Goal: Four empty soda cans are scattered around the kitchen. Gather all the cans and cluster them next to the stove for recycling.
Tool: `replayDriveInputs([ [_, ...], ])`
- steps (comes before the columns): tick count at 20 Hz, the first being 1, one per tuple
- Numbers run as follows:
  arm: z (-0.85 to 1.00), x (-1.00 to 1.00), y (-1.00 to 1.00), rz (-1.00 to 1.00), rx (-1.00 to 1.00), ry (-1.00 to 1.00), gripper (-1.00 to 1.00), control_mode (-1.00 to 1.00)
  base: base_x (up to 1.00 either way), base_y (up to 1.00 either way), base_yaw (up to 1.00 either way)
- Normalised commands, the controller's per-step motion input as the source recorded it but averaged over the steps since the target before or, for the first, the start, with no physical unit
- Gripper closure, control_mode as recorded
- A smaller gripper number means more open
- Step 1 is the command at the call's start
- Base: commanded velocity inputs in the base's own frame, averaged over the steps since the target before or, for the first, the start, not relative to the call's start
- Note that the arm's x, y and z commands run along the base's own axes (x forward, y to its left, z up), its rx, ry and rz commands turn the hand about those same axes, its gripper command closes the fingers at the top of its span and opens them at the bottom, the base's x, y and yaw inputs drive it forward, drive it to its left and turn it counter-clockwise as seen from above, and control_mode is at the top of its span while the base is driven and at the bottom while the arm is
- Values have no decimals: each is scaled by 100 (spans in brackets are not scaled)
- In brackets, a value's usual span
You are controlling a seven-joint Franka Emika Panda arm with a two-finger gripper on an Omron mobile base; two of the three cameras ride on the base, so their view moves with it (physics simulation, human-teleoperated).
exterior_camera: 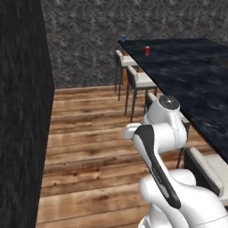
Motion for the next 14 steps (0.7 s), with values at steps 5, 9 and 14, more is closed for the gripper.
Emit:
replayDriveInputs([
  [5, 0, 0, 0, 0, 0, 0, -100, 100, 67, 6, 0],
  [9, 0, 0, 0, 0, 0, 0, -100, 100, 68, 5, 0],
  [14, 0, 0, 0, 0, 0, 0, -100, 100, 68, 5, 0],
])
